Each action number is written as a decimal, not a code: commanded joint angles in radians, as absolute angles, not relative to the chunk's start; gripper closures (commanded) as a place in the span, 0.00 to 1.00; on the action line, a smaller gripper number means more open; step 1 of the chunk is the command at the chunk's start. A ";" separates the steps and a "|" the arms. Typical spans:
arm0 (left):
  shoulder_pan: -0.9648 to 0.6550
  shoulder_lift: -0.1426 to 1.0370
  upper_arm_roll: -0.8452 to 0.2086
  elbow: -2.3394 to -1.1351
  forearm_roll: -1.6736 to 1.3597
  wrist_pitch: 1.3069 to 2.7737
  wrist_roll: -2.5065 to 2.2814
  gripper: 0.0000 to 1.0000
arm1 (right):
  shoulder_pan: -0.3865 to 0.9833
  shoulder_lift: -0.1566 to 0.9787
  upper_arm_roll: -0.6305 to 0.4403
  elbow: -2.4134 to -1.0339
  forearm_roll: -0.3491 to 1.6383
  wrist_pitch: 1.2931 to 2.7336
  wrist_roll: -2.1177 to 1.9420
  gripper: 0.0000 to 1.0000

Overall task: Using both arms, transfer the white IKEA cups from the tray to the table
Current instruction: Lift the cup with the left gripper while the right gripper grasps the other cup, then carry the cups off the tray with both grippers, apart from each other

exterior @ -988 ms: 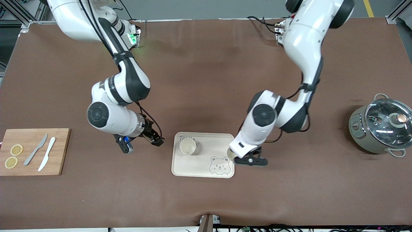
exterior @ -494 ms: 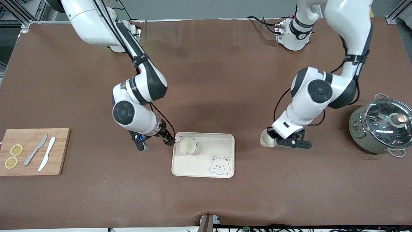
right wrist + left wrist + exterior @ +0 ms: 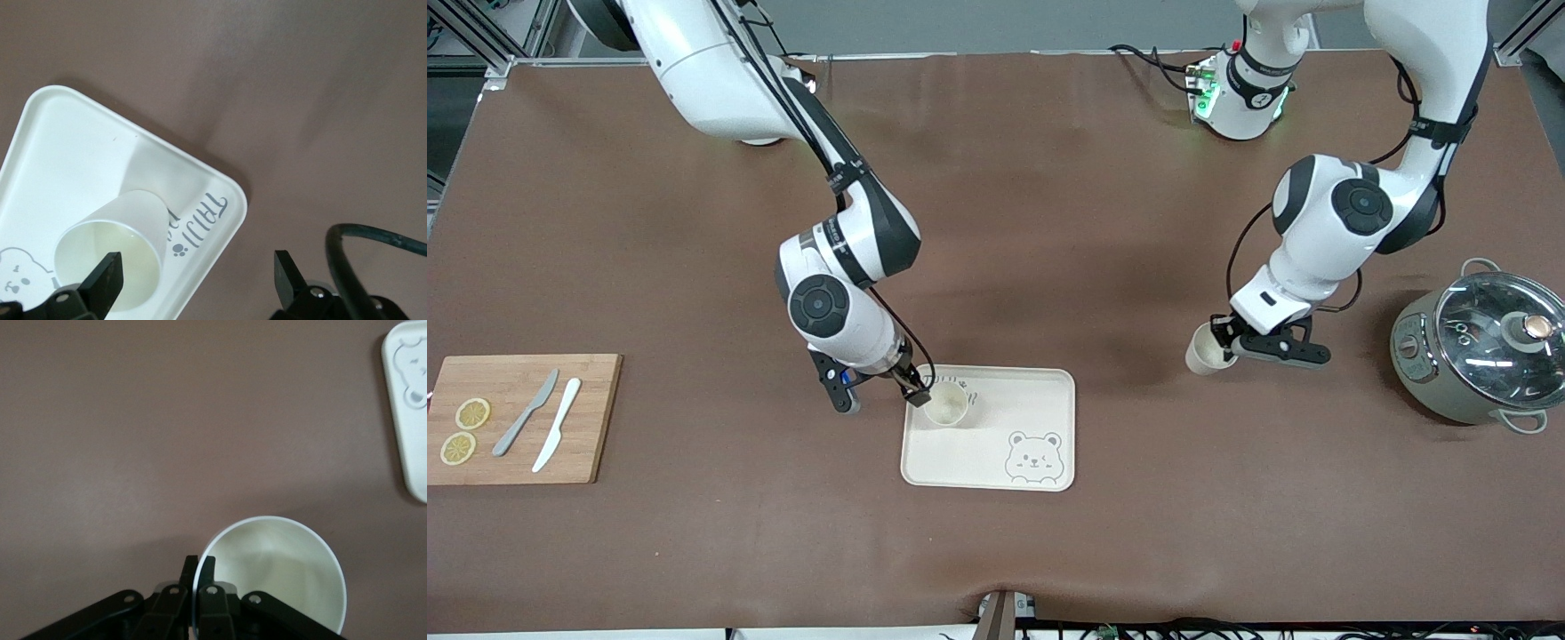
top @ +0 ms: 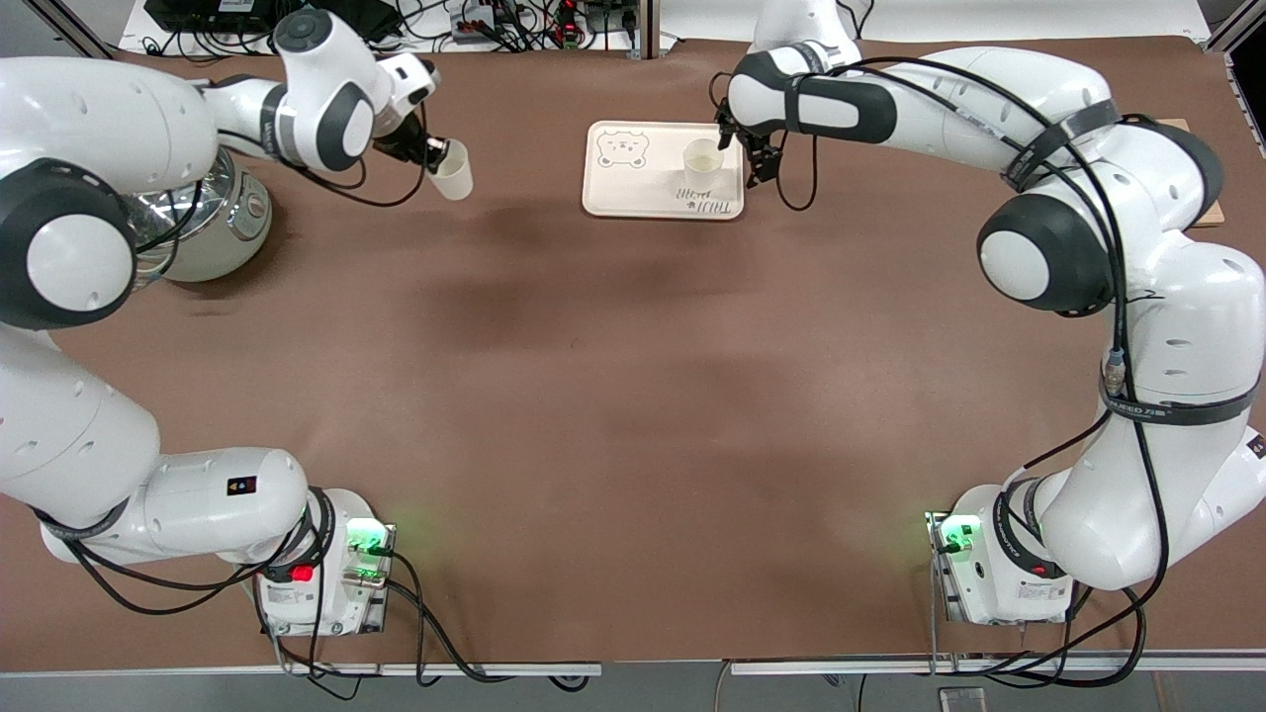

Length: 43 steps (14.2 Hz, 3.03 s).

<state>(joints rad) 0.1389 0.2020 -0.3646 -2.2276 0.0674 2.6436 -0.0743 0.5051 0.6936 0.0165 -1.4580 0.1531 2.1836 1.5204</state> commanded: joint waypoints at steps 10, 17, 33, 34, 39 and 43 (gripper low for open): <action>0.268 0.121 -0.387 -2.476 0.060 2.798 0.113 1.00 | 0.549 0.784 0.008 -1.373 0.130 2.220 1.606 0.02; 0.268 0.189 -0.387 -2.473 0.060 2.807 0.115 1.00 | 0.554 0.807 0.008 -1.373 0.130 2.278 1.652 0.43; 0.264 0.241 -0.387 -2.462 0.060 2.853 0.115 1.00 | 0.456 0.752 0.014 -1.296 0.136 2.030 1.475 1.00; 0.262 0.242 -0.387 -2.461 0.060 2.855 0.115 0.98 | 0.437 0.724 0.014 -1.298 0.132 1.990 1.416 1.00; 0.262 0.245 -0.387 -2.456 0.060 2.859 0.114 0.74 | 0.371 0.619 0.006 -1.392 0.123 1.885 1.124 1.00; 0.262 0.242 -0.387 -2.456 0.060 2.864 0.114 0.00 | 0.293 0.520 0.006 -1.509 0.120 1.904 0.915 1.00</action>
